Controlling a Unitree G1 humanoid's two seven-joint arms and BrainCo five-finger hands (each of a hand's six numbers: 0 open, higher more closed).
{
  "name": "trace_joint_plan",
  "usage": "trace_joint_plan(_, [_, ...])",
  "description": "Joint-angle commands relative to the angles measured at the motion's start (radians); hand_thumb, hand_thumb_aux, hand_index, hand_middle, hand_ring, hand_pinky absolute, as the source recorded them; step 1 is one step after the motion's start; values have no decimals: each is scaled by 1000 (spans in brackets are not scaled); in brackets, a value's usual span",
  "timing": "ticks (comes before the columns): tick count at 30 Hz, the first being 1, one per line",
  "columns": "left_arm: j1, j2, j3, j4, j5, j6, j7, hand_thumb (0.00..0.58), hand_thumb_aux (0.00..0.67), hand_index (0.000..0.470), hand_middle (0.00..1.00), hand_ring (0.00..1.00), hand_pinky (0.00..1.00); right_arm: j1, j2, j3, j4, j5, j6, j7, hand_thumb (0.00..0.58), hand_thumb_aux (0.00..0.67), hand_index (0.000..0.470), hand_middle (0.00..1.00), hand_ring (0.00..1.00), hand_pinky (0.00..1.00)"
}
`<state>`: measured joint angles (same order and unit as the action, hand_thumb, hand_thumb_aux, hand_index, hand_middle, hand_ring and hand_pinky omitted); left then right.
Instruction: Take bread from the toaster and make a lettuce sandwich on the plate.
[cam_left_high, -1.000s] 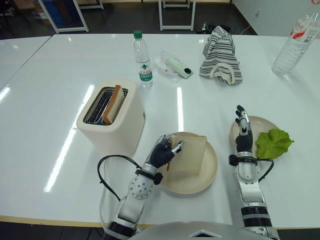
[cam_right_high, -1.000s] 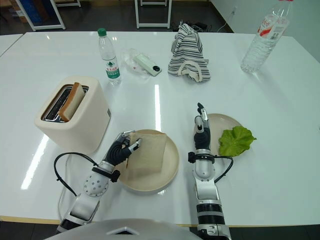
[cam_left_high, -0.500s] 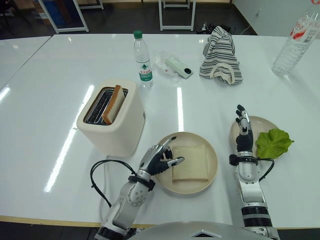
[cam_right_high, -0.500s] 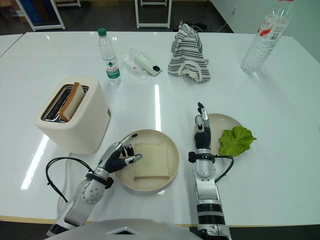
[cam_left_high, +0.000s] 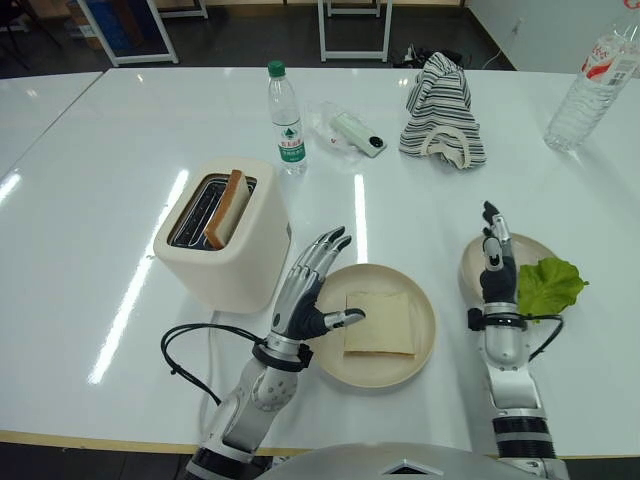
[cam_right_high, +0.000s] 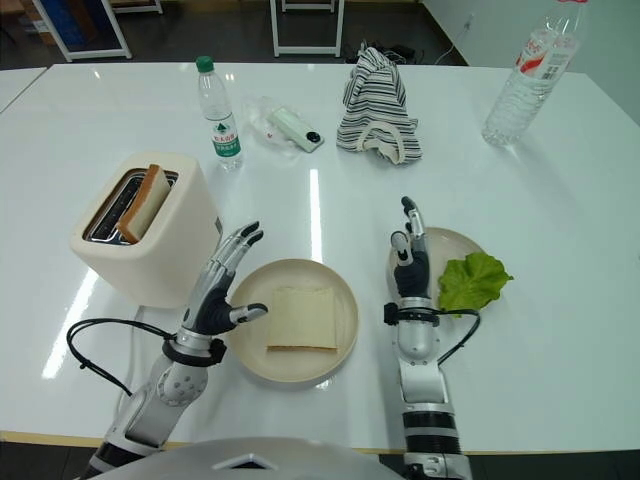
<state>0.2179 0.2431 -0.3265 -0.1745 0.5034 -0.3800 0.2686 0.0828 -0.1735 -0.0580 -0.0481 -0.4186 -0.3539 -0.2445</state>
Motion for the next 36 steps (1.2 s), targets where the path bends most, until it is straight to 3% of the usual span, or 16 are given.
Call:
trace_joint_plan(1, [-7,-42,16,69,-162,-21,-72,0,0,0,0,0,0,46,-215,-122,-98,-327,40,-111,0,0,0,0,0,0])
trace_joint_plan(5, [-6,-65,32,92,-200,-26,-97,0,0,0,0,0,0,92,-407,-227,-13,-506,170,-132,0,0,0,0,0,0])
trace_joint_plan(8, [-6,-77,37,99,-201,-31,-111,0,0,0,0,0,0,117,-474,-241,96,-546,238,-150,0,0,0,0,0,0])
trace_joint_plan(18, [-2,-97,44,106,-179,-34,-134,0,0,0,0,0,0,67,-558,-27,298,-589,291,-90,0,0,0,0,0,0])
trace_joint_plan(28, [10,-119,38,110,-164,-32,-146,0,0,0,0,0,0,47,-639,67,361,-545,288,21,0,0,0,0,0,0])
trace_joint_plan(30, [11,-121,38,110,-162,-32,-148,0,0,0,0,0,0,32,-645,84,369,-541,287,37,71,42,29,0,0,0])
trace_joint_plan(31, [12,-123,38,110,-161,-32,-148,0,0,0,0,0,0,23,-650,91,375,-538,284,45,194,123,87,0,0,0])
trace_joint_plan(34, [14,-126,38,109,-159,-32,-149,0,0,0,0,0,0,2,-664,119,399,-527,279,71,395,292,205,0,0,0])
trace_joint_plan(36, [16,-127,37,108,-158,-31,-150,0,0,0,0,0,0,-4,-670,135,409,-517,277,90,460,365,256,0,0,0])
